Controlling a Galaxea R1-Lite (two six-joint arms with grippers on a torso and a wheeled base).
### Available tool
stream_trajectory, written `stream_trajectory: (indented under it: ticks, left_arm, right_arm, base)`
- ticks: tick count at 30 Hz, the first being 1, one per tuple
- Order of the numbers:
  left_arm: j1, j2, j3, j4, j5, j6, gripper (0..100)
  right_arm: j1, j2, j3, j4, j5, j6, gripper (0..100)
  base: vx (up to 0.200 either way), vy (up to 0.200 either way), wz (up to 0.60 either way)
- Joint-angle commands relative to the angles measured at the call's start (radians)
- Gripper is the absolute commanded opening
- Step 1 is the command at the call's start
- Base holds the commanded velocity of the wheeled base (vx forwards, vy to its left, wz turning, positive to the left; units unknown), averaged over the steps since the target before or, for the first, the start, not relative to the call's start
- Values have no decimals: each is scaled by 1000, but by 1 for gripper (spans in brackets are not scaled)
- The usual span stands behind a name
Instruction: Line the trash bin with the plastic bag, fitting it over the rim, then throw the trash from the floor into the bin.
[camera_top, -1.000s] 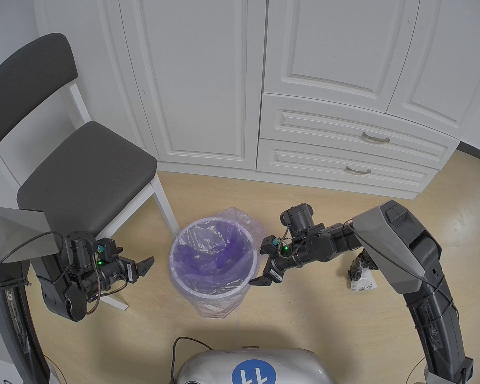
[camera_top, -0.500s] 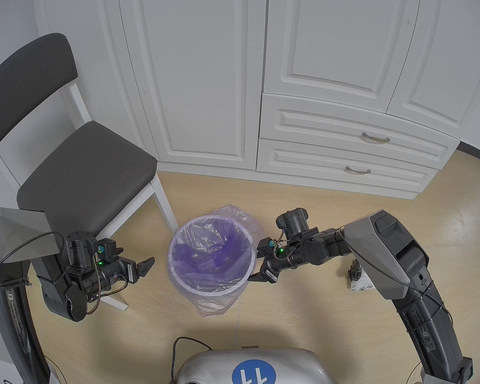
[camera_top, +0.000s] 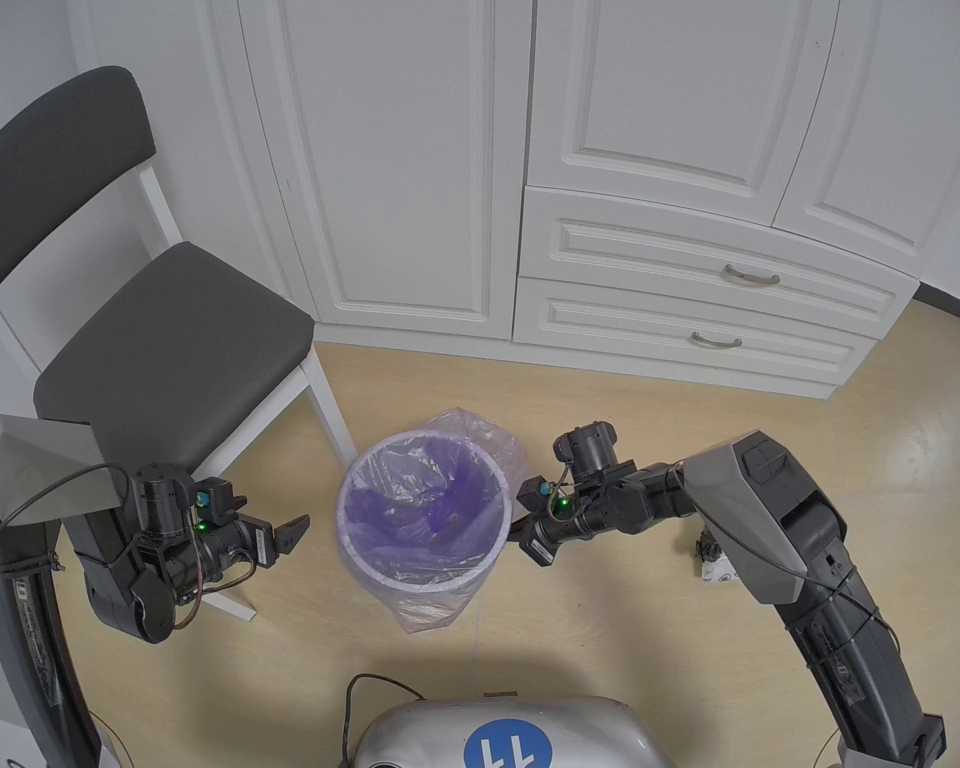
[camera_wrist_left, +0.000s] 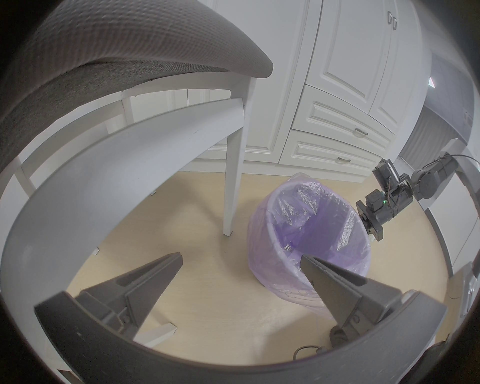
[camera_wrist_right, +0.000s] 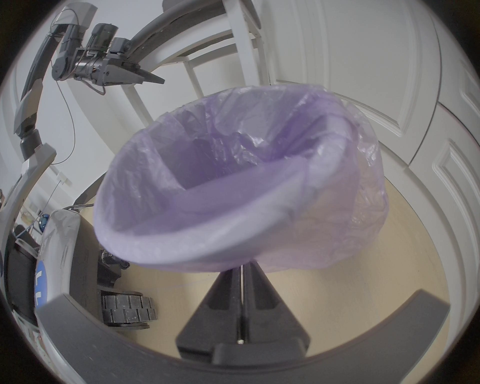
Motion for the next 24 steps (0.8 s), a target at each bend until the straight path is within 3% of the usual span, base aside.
stream_trajectory:
  ticks: [1, 11, 12, 19, 24]
  left_arm:
    - [0, 9, -3, -2, 0, 0, 100]
    - [-3, 65, 5, -89, 2, 0, 100]
    - [-3, 65, 5, -89, 2, 1, 100]
    - [-2, 57, 13, -91, 0, 1, 100]
    - [-2, 51, 22, -100, -1, 1, 100]
  right_arm:
    - [-5, 54, -25, 1, -1, 16, 0]
    - [-41, 87, -25, -1, -2, 8, 0]
    - [-45, 77, -25, -1, -2, 8, 100]
    - [-49, 0, -25, 2, 1, -2, 100]
    - [-37, -49, 7, 2, -4, -88, 100]
  base:
    - [0, 0, 0]
    - [0, 0, 0]
    - [0, 0, 0]
    - [0, 0, 0]
    - [0, 0, 0]
